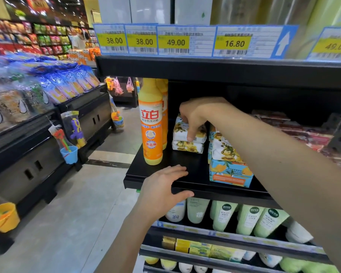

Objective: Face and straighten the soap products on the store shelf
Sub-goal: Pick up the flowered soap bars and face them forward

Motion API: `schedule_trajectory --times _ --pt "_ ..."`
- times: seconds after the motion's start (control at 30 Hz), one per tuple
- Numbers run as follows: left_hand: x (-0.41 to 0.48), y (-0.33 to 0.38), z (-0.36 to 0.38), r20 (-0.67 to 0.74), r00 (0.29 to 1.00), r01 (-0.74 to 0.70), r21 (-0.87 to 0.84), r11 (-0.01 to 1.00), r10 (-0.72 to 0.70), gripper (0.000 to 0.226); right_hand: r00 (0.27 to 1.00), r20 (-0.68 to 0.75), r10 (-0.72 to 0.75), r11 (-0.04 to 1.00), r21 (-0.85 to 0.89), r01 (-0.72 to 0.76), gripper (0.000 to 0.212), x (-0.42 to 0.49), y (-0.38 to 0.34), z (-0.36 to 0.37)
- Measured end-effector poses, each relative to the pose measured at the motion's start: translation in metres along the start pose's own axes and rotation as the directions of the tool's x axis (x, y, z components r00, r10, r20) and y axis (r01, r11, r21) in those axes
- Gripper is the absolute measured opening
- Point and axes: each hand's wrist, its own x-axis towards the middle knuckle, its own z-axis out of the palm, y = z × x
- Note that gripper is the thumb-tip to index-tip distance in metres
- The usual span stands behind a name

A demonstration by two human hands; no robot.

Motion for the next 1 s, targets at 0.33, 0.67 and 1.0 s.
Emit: schedule_trajectory --times 0.33,0.67,1.0 --pt "-0.001 0.0 0.002 0.002 1.0 0.003 0.003 1.0 -0.003 0.061 1.0 -0.003 0.03 0.999 -0.027 -0.03 0.089 0.009 -0.011 0.012" --pt "0.0 0.001 0.0 0.013 1.0 0.005 0.004 1.0 -0.005 0.061 0.996 -0.08 0.04 0.995 -0.083 -0.047 0.06 0.011 -0.014 0.023" --pt "0.0 0.004 -0.003 0.027 1.0 0.01 0.01 1.0 -0.011 0.061 0.991 -0.135 -0.014 0.996 -0.089 0.002 0.049 -0.004 -0.009 0.027"
